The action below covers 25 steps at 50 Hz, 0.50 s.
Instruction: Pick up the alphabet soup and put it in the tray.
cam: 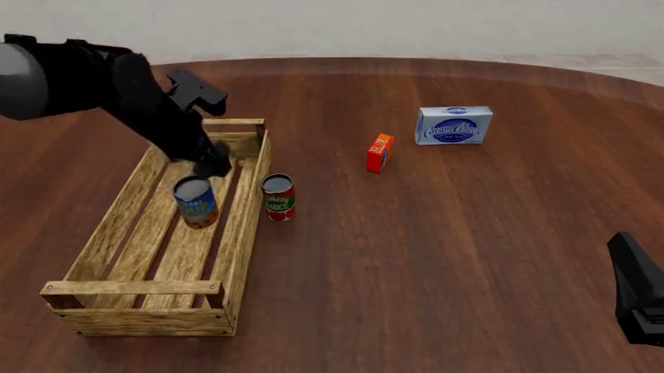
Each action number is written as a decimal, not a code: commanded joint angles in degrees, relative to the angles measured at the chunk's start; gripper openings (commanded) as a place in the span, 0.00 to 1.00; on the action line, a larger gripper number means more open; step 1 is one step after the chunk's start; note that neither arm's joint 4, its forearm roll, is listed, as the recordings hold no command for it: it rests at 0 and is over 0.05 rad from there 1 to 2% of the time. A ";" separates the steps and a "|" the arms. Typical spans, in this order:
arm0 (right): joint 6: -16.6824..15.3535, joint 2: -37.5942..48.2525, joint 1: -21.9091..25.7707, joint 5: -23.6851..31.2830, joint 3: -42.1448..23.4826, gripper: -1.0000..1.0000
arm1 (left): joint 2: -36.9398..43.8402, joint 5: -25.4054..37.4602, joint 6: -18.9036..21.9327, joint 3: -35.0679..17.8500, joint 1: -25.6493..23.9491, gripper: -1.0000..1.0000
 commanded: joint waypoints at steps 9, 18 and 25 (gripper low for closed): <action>0.05 -0.12 0.09 0.02 0.02 1.00 | -11.33 3.97 -0.71 3.52 -1.56 1.00; 0.04 -0.12 0.10 0.02 0.02 1.00 | -17.97 4.66 -3.58 6.39 -4.27 1.00; 0.05 -0.12 0.09 0.02 0.02 1.00 | -23.28 5.22 -4.60 9.77 -4.48 1.00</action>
